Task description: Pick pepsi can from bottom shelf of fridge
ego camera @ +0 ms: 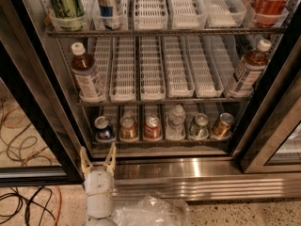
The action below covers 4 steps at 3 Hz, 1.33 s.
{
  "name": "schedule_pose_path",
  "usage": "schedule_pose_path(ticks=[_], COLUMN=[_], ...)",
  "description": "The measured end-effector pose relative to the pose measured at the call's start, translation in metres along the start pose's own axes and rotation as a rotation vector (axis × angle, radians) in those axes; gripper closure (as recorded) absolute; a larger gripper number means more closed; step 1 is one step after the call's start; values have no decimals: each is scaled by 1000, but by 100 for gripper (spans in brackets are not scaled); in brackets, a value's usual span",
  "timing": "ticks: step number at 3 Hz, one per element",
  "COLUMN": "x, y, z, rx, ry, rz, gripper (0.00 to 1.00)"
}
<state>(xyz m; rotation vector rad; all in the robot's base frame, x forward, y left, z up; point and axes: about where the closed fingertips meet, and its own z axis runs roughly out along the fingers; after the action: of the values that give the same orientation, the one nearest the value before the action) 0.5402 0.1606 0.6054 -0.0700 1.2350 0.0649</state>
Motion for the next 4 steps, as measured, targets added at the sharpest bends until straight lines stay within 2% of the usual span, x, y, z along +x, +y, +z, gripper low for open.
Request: schedule_pose_path(ticks=[4], x=[3], y=[4], z=[49], rx=[-11], ry=[7], rz=[5], gripper=[31])
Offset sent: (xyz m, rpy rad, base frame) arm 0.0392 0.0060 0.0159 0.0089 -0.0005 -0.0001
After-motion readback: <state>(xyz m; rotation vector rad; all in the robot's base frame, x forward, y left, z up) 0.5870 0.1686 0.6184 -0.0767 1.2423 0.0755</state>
